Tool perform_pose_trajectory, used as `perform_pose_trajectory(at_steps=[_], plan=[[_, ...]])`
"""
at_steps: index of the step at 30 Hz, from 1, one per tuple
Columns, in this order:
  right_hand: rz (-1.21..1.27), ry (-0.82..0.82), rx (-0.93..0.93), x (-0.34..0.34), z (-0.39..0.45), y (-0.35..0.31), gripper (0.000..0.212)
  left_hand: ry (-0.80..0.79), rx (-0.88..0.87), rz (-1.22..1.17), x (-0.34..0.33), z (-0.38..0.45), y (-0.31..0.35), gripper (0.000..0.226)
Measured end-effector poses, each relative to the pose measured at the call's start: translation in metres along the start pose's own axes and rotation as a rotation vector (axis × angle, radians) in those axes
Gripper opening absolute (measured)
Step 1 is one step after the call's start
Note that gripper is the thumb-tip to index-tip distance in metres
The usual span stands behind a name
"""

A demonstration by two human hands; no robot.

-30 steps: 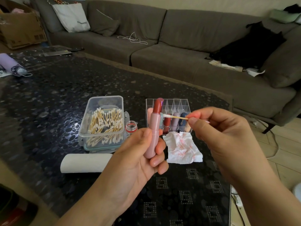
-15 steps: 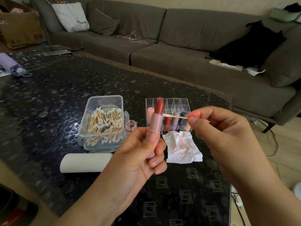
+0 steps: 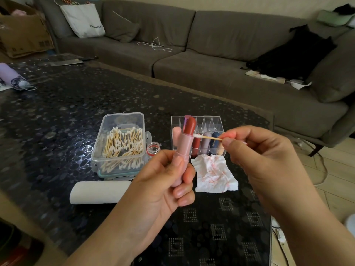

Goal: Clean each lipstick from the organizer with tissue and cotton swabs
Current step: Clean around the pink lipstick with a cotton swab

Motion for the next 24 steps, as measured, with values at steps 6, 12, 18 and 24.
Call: perform_pose_trajectory(at_steps=[6, 12, 18, 24], plan=[[-0.012, -0.006, 0.013, -0.0001, 0.0004, 0.0006, 0.022, -0.004, 0.003, -0.021, 0.0004, 0.0000, 0.0001, 0.024], [-0.004, -0.004, 0.013, 0.0003, 0.0005, 0.0003, 0.023, -0.015, 0.007, -0.022, 0.0007, 0.0004, -0.0011, 0.029], [0.005, -0.009, 0.000, -0.0003, -0.0003, -0.0005, 0.020, -0.038, 0.010, 0.007, -0.0005, 0.0006, -0.0026, 0.032], [-0.004, -0.003, 0.003, 0.0002, -0.0002, 0.0003, 0.020, -0.042, 0.036, -0.042, -0.0007, 0.0001, -0.0032, 0.034]])
Point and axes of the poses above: each hand's wrist, its own z-axis towards the middle knuckle, its own x-axis out of the back of the hand, y = z × x, the point moved 6 cm from there along z, towards the middle knuckle, and after that the axes turned 10 degrees about y, right-handed, at the moved point
